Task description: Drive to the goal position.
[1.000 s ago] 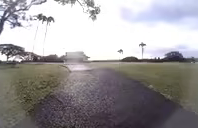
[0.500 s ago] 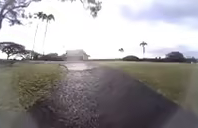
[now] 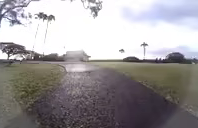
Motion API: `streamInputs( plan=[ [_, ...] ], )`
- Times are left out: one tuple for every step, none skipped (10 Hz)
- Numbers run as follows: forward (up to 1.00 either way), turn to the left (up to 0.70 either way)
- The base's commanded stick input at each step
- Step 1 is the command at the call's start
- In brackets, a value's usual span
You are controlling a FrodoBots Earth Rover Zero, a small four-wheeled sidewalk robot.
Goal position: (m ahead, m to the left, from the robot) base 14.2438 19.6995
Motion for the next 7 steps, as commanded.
streamInputs(
  plan=[
    [0.6, 0.0],
    [0.6, 0.0],
    [0.6, 0.0],
    [0.6, 0.0],
    [0.6, 0.0],
    [0.6, 0.0],
    [0.6, 0.0]
  ],
)
